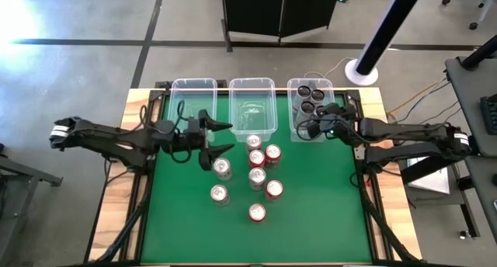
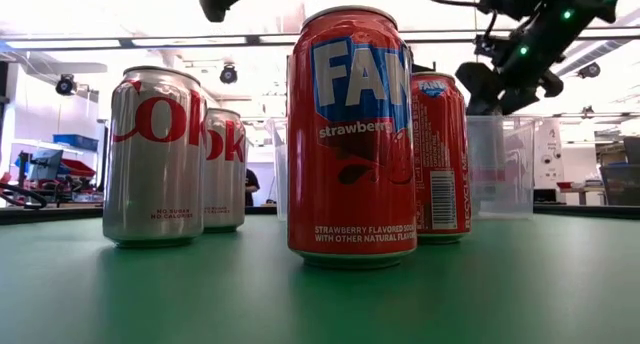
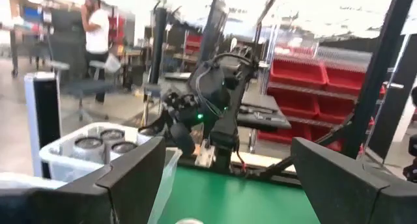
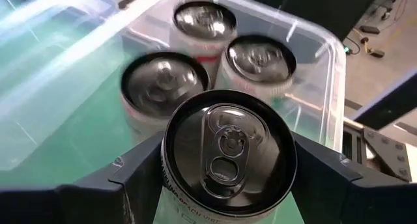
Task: Sort soda cans
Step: Put the white soda can into the top right transparent bin aligned with the other white soda can, then put the bottom right orange soda can into the top center transparent bin
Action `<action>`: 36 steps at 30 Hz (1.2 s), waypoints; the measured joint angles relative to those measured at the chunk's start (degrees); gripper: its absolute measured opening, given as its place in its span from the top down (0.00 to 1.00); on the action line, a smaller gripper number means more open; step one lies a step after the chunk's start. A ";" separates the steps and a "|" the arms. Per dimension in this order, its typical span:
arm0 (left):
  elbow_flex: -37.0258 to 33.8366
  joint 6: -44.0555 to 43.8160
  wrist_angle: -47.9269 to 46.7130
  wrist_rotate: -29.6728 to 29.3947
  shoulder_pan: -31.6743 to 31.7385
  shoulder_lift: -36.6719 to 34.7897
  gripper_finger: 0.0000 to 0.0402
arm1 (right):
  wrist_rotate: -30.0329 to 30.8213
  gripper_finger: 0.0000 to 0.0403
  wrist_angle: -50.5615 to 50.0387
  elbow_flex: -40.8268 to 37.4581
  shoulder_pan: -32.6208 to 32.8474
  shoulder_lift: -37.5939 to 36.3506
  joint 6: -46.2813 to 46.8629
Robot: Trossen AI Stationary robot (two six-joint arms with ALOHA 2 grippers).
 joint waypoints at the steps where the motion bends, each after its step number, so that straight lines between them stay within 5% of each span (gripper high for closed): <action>1: 1.23 -0.13 -2.58 0.00 0.28 -0.23 0.21 | -0.05 0.34 -0.20 -0.60 0.00 0.00 0.80; 9: 6.96 2.62 -15.08 -0.09 0.21 -0.39 0.21 | -0.07 0.26 0.79 -1.95 0.07 -0.05 -0.56; 14: -0.64 0.87 -0.73 1.75 -1.97 -0.13 0.21 | -3.22 0.19 0.53 -0.76 0.07 -0.13 -5.20; 20: -6.96 0.98 1.44 0.10 -4.59 -1.13 0.21 | -3.89 0.14 0.40 4.72 1.07 -0.85 -12.45; 24: -10.51 1.15 5.94 -0.13 -7.15 -1.65 0.21 | -12.84 0.12 1.00 10.11 4.67 -1.29 -18.84; 27: -15.49 2.42 18.84 -0.21 -9.96 0.30 0.21 | -20.43 0.12 3.08 11.20 9.57 -0.58 -18.91; 31: -21.00 7.97 38.55 -3.35 -12.18 3.84 0.21 | -15.62 0.13 10.55 9.70 19.37 2.17 -20.51; 36: -23.73 8.27 40.86 -6.33 -12.33 5.31 0.21 | -12.57 0.15 15.27 8.80 29.09 9.48 -17.65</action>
